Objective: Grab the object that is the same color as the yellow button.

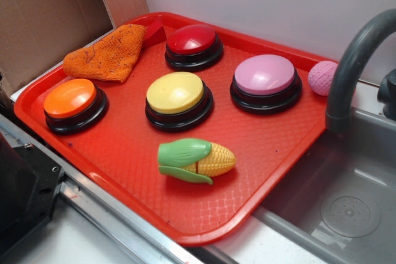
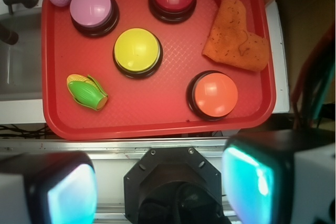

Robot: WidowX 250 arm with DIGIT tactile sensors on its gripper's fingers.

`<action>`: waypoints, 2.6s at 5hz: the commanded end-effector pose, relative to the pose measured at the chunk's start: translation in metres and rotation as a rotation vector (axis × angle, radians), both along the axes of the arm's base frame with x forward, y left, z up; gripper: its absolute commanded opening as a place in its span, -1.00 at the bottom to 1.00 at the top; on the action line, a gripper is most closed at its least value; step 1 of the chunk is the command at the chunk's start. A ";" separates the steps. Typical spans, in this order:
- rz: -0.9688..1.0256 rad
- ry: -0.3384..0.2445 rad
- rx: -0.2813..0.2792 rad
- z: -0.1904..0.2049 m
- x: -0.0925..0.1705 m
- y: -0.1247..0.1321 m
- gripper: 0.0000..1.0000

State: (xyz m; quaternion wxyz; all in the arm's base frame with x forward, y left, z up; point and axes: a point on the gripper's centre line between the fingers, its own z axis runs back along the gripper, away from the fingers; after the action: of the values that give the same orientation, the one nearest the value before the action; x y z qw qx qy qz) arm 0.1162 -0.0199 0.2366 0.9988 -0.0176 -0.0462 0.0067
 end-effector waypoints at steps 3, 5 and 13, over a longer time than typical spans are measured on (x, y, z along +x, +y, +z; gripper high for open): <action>-0.131 0.004 0.003 0.006 0.026 -0.036 1.00; -0.364 0.093 0.099 -0.022 0.054 -0.101 1.00; -0.626 0.287 0.168 -0.200 0.048 -0.112 1.00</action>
State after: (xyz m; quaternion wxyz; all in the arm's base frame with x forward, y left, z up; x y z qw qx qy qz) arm 0.1674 -0.1311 0.0345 0.9460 0.0585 0.1141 -0.2976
